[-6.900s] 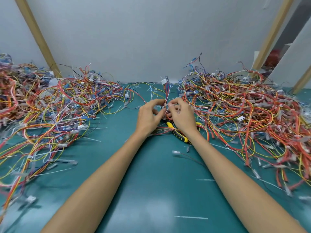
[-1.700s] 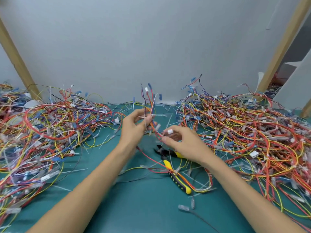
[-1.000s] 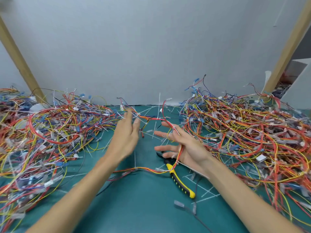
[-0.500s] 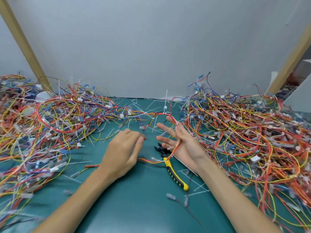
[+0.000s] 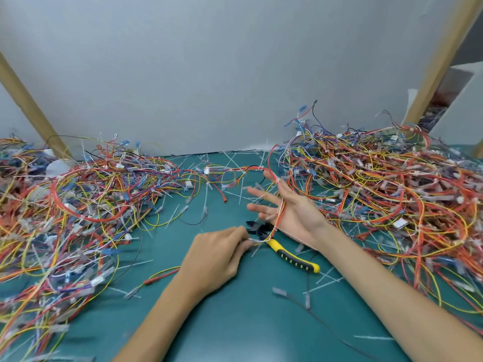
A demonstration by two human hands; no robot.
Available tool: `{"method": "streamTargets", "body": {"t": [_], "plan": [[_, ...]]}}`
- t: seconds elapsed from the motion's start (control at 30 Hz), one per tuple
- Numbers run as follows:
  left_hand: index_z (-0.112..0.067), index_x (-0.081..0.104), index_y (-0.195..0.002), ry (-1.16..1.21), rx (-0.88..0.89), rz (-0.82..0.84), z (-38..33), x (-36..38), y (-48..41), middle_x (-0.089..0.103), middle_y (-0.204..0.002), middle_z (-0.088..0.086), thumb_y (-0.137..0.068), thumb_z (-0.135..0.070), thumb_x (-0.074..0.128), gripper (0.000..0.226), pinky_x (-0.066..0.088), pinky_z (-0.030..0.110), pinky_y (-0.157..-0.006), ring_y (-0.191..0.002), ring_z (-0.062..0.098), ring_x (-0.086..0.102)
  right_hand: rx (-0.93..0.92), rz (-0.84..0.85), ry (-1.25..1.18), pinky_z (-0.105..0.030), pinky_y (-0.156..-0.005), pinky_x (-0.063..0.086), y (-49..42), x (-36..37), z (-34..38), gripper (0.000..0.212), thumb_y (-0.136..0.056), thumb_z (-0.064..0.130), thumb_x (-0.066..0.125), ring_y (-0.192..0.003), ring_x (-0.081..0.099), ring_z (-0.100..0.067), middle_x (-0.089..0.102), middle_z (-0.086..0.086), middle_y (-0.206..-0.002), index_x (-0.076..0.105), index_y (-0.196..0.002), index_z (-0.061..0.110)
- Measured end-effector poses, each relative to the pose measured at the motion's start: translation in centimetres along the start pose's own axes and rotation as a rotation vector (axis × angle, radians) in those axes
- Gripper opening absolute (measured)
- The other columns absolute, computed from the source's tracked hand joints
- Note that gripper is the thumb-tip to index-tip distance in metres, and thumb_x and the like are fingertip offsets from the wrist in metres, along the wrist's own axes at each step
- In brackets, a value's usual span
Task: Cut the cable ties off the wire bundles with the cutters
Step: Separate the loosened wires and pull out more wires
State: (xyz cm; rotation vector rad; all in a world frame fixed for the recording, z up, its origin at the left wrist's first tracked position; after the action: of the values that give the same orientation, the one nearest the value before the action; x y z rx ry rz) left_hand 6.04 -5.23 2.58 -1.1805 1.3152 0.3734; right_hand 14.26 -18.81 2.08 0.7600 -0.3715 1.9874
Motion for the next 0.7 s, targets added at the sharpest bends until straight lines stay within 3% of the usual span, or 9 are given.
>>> {"method": "streamTargets", "body": {"t": [0.3, 0.7], "plan": [[-0.024, 0.053, -0.090, 0.000, -0.021, 0.015, 0.6, 0.4, 0.0, 0.064, -0.082, -0.010, -0.100, -0.042, 0.041, 0.024, 0.034, 0.030, -0.048, -0.069, 0.019, 0.060, -0.017, -0.018, 0.031, -0.031, -0.062, 0.055, 0.4, 0.5, 0.0, 0.045, -0.094, 0.033, 0.044, -0.088, 0.070, -0.036, 0.058, -0.020, -0.134, 0.047, -0.139, 0.028], [-0.025, 0.046, -0.100, -0.021, -0.087, 0.134, 0.9, 0.9, -0.1, 0.063, -0.100, -0.007, -0.102, -0.047, 0.026, 0.030, 0.040, 0.036, -0.061, -0.087, 0.022, 0.059, -0.046, -0.018, 0.072, -0.031, -0.065, 0.054, 0.9, 0.7, 0.1, 0.045, -0.099, 0.030, 0.041, -0.091, 0.069, -0.036, 0.056, -0.022, -0.136, 0.044, -0.143, 0.023]]}}
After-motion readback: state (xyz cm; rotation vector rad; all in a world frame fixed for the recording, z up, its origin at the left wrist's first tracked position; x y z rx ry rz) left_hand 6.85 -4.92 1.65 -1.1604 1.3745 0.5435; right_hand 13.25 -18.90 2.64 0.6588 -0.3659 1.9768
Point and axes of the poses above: each hand's wrist, its own y-axis away from the middle knuckle, its own x-axis out of the palm, z = x × y, the point moved 6 cm from there along -y, towards the middle knuckle
